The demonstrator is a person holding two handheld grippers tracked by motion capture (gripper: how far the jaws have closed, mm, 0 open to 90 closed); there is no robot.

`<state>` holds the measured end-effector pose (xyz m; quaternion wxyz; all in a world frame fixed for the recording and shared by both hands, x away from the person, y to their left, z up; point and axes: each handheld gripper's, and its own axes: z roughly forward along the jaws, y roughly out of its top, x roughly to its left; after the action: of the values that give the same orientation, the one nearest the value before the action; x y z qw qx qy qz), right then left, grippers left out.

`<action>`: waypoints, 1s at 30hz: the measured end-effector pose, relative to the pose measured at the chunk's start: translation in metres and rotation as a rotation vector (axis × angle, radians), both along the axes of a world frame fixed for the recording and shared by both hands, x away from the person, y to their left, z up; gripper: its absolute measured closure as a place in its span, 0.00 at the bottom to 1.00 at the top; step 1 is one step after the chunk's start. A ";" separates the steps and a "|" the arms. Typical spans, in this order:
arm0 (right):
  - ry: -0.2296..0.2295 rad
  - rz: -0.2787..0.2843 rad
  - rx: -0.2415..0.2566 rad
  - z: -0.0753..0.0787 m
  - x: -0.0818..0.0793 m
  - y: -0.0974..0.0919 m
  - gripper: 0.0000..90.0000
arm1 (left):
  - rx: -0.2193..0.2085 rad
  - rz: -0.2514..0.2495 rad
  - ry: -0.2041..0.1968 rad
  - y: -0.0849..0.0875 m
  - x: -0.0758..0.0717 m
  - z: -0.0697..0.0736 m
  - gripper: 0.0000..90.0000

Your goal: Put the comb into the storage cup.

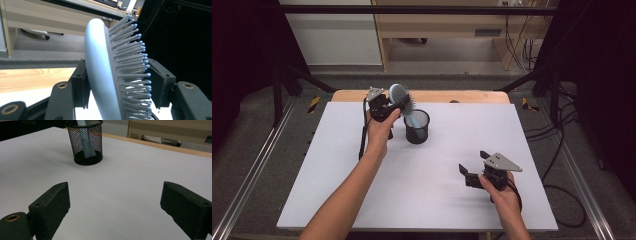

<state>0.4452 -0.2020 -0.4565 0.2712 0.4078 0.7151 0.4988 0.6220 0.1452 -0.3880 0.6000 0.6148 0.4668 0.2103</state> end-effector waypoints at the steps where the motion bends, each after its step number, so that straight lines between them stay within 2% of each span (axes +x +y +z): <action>1: 0.000 0.000 0.000 0.000 0.000 0.000 0.10 | 0.003 0.003 0.001 0.000 0.000 0.000 0.47; 12: 0.002 0.001 -0.001 0.000 0.000 0.001 0.10 | 0.027 0.005 -0.004 0.005 0.001 -0.003 0.44; 26: 0.006 0.004 -0.002 -0.001 0.000 0.001 0.10 | 0.075 0.002 -0.024 0.004 -0.001 -0.003 0.41; 30: 0.007 0.005 -0.002 -0.001 0.000 0.002 0.10 | 0.102 0.001 -0.034 0.003 -0.002 -0.003 0.39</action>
<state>0.4454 -0.2003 -0.4572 0.2677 0.4076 0.7175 0.4973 0.6199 0.1480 -0.3911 0.5757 0.6406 0.4455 0.2443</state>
